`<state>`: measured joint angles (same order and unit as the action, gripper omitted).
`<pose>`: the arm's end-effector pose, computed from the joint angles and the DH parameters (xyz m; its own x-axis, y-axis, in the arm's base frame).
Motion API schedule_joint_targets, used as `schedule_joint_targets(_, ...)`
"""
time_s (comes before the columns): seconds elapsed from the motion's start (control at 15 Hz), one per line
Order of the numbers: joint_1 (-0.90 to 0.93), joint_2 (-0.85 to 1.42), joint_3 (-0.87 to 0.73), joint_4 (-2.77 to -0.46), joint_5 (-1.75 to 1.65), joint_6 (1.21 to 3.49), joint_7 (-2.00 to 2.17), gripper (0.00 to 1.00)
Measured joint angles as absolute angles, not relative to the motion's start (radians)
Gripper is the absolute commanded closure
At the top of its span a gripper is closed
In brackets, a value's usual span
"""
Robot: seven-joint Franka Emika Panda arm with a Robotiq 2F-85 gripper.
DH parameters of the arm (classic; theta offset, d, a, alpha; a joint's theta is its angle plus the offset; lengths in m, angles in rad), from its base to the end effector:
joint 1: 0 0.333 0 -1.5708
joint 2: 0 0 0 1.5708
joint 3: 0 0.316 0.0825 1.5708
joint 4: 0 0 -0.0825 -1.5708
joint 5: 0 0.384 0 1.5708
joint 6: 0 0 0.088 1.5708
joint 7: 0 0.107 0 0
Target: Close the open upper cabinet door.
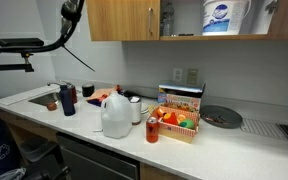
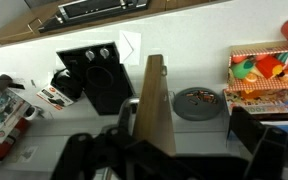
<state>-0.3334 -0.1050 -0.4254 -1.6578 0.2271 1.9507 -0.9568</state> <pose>0.4052 -0.3824 0.6776 0.8880 0.1661 0.4288 0.1139 -0.9829 0.1448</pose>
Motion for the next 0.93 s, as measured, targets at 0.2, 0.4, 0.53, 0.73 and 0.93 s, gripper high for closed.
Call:
schedule_joint_targets(0.2,-0.327,-0.145,-0.419,-1.69,0.229,1.927,-0.974,0.0)
schedule_joint_targets(0.4,-0.317,-0.189,-0.409,-1.73,0.229,1.916,-0.979,0.0)
schedule_joint_targets(0.53,-0.306,-0.215,-0.406,-1.754,0.229,1.912,-0.979,0.0)
schedule_joint_targets(0.73,-0.286,-0.251,-0.406,-1.785,0.238,1.912,-0.979,0.0)
schedule_joint_targets(0.93,-0.266,-0.282,-0.406,-1.807,0.253,1.897,-0.979,0.0)
